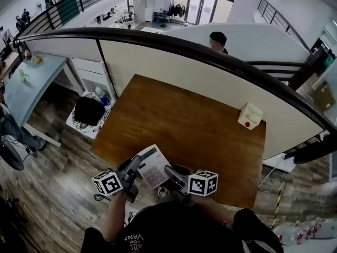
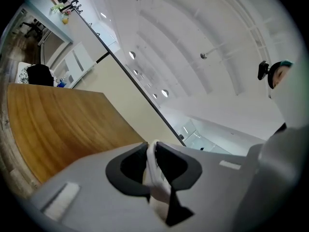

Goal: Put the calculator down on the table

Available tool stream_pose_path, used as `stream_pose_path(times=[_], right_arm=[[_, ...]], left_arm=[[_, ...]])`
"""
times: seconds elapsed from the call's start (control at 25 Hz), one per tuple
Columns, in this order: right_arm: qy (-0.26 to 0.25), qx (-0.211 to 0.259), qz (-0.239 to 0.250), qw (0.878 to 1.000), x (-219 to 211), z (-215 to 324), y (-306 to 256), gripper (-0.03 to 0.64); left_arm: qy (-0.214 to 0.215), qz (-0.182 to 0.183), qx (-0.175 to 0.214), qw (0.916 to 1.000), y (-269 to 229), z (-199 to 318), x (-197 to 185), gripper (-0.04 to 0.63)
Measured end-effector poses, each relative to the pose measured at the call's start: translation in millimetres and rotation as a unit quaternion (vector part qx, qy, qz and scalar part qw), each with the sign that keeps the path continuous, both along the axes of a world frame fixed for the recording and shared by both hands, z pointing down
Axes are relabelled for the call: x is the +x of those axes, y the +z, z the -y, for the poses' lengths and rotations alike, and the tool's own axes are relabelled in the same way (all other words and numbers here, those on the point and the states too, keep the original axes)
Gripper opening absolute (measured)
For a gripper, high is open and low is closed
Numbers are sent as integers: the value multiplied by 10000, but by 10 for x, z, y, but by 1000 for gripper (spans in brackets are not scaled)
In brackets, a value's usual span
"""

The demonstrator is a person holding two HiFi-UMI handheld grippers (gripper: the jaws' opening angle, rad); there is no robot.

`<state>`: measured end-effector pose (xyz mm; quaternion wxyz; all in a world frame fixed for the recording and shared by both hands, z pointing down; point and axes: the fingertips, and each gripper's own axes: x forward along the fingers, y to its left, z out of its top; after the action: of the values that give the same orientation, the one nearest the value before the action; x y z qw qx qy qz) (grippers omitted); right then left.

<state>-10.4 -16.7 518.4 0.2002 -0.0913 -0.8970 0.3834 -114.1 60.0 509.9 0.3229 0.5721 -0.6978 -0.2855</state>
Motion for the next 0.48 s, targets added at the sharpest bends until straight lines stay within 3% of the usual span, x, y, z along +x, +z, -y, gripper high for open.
stream_pose_path(times=[0.48], right_arm=[[399, -38, -100, 9991, -439, 491, 116, 103]], left_arm=[[605, -38, -146, 9981, 95, 623, -511, 61]])
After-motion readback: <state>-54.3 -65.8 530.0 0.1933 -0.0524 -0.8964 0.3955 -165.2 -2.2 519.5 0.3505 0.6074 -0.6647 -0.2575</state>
